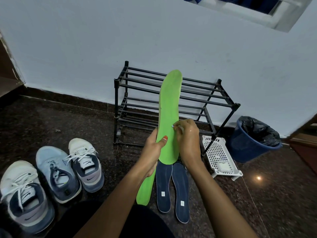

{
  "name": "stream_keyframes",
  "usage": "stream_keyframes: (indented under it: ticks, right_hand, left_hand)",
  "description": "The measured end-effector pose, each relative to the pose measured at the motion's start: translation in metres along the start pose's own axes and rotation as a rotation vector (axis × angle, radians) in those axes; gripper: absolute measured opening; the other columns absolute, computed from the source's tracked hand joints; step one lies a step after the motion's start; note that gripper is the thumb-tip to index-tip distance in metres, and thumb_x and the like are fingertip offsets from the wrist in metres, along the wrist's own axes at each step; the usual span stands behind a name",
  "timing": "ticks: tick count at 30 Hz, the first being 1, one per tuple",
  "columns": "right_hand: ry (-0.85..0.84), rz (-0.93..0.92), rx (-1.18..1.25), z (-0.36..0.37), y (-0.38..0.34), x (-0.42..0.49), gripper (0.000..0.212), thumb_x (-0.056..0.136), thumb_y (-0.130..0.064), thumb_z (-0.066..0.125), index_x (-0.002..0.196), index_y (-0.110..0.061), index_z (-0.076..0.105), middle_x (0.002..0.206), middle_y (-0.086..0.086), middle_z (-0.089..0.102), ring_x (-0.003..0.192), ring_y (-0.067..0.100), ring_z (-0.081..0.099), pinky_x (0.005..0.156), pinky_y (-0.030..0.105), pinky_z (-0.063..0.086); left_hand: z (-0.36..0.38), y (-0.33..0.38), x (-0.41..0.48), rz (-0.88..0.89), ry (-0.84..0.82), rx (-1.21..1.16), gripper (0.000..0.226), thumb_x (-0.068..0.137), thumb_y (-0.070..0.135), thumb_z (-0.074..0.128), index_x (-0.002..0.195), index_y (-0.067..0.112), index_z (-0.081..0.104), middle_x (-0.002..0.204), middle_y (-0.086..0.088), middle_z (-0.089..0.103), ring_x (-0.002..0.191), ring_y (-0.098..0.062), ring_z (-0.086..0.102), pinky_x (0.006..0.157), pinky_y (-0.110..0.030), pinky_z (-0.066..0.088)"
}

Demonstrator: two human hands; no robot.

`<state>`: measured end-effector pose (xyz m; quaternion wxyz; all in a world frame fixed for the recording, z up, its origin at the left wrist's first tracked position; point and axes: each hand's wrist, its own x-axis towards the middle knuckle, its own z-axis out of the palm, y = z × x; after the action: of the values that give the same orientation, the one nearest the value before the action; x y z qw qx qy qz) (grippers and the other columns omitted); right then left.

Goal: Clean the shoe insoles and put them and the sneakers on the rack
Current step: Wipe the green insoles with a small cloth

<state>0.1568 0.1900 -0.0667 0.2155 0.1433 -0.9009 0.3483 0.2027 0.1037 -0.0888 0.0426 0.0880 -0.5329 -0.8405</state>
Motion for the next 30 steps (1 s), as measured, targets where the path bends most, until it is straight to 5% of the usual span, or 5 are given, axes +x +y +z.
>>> stream_keyframes:
  ticks: [7,13,17,22,30]
  right_hand:
    - [-0.101,-0.138,-0.038,0.003,-0.003,-0.036,0.01,0.081,0.008,0.058,0.086,0.005,0.066,0.084,0.012,0.053,0.078,0.024,0.052,0.063,0.027,0.039]
    - [-0.18,-0.145,-0.008,-0.002,0.001,-0.05,0.012,0.081,0.008,0.058,0.085,0.002,0.067,0.085,0.012,0.055,0.08,0.027,0.055,0.066,0.031,0.045]
    - [-0.103,-0.102,-0.008,-0.004,0.002,-0.031,0.011,0.081,0.007,0.059,0.087,0.003,0.067,0.083,0.007,0.05,0.081,0.026,0.053,0.067,0.027,0.039]
    - [-0.055,-0.093,0.002,-0.004,0.004,-0.02,0.01,0.082,0.005,0.059,0.089,0.003,0.067,0.083,0.002,0.047,0.08,0.024,0.054,0.067,0.027,0.041]
    - [-0.239,-0.125,-0.025,-0.005,0.006,-0.056,0.011,0.08,0.008,0.06,0.086,0.003,0.068,0.085,0.012,0.054,0.08,0.027,0.055,0.065,0.034,0.047]
  left_hand:
    - [-0.003,0.0,0.003,0.002,0.073,-0.016,0.034,0.097,0.002,0.042,0.128,0.013,0.05,0.113,-0.004,0.062,0.104,-0.02,0.06,0.088,-0.03,0.051]
    - [-0.003,-0.001,0.005,0.018,0.081,0.001,0.03,0.098,0.003,0.042,0.122,0.019,0.05,0.104,0.004,0.062,0.095,-0.011,0.061,0.076,-0.02,0.05]
    - [-0.001,0.0,0.004,0.007,0.067,-0.005,0.029,0.098,0.003,0.042,0.12,0.02,0.051,0.11,-0.002,0.062,0.103,-0.021,0.06,0.09,-0.035,0.05]
    - [-0.002,0.0,0.003,0.008,0.062,-0.008,0.03,0.098,0.003,0.042,0.12,0.022,0.052,0.108,0.001,0.063,0.104,-0.021,0.06,0.09,-0.036,0.051]
    - [-0.005,-0.001,0.006,0.002,0.11,-0.002,0.03,0.098,0.002,0.042,0.12,0.021,0.05,0.112,0.0,0.061,0.112,-0.021,0.057,0.098,-0.036,0.045]
